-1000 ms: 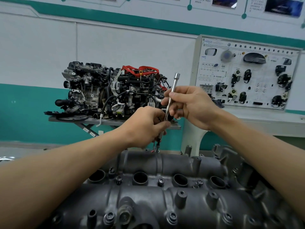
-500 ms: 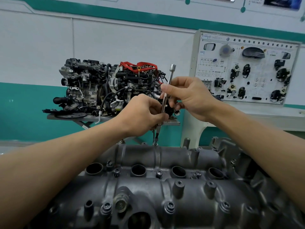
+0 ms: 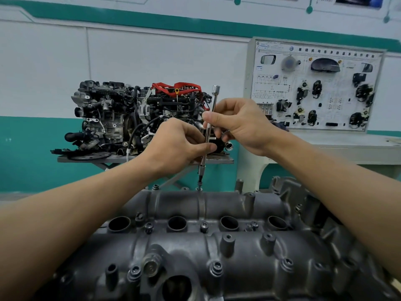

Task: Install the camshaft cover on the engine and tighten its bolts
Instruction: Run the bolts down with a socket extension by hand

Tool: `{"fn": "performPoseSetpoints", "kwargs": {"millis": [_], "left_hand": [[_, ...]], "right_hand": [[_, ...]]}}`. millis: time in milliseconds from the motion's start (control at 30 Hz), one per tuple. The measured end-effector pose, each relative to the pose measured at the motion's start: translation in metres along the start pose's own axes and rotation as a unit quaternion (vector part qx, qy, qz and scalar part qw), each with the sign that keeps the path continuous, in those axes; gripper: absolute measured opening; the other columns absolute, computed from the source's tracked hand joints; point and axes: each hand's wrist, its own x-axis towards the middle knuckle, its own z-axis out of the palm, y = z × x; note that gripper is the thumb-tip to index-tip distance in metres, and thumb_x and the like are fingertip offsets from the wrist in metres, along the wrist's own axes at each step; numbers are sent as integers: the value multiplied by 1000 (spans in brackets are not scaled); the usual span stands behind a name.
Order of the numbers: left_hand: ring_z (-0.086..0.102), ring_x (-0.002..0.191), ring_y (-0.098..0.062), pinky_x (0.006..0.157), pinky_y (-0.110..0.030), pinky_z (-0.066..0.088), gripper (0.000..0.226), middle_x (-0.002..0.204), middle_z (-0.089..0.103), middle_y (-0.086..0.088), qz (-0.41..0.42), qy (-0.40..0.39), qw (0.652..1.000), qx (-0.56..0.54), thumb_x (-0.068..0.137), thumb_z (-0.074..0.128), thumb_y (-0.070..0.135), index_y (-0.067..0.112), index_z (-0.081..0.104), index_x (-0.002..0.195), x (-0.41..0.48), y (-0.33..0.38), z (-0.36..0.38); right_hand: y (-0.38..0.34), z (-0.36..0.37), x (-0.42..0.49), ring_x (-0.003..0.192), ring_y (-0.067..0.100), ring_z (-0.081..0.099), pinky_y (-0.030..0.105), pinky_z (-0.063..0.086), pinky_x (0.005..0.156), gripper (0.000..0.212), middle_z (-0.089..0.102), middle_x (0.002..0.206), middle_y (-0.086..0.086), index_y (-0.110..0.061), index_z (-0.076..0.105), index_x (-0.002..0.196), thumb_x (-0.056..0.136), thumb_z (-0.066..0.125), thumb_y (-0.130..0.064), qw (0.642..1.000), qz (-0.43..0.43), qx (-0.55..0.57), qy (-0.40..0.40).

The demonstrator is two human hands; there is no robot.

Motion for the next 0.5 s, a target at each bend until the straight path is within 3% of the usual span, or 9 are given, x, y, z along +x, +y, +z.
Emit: {"fn": "performPoseSetpoints", "kwargs": {"millis": [200, 267, 400, 500], "left_hand": [[70, 77, -37, 74, -53, 58, 21, 77, 75, -15, 7, -29, 999, 34, 94, 68, 22, 5, 76, 85, -1, -1, 1], [72, 79, -33, 77, -52, 58, 20, 80, 76, -12, 2, -38, 999, 31, 96, 64, 20, 6, 76, 87, -1, -2, 1], [73, 70, -18, 74, -44, 60, 23, 75, 77, -6, 9, -15, 1000, 24, 87, 75, 34, 11, 77, 83, -2, -1, 1], [67, 59, -19, 69, -46, 58, 25, 69, 75, -10, 16, 15, 1000, 9, 80, 82, 32, 8, 75, 76, -1, 0, 0]], "right_hand": [[-4, -1, -1, 58, 13, 62, 21, 44, 46, 12, 75, 89, 3, -13, 70, 95, 98, 59, -15, 998, 18, 20, -55], [-4, -1, -2, 59, 12, 63, 20, 44, 46, 12, 76, 88, 2, -11, 69, 97, 99, 57, -11, 998, 11, 10, -53], [-4, 0, -1, 54, 12, 59, 21, 43, 44, 7, 75, 82, 14, -12, 68, 84, 90, 71, -13, 1000, -18, -9, -20], [-3, -1, 0, 49, 11, 56, 19, 43, 43, 18, 68, 62, 1, -15, 65, 75, 79, 82, -16, 999, -29, -18, 21]]}}
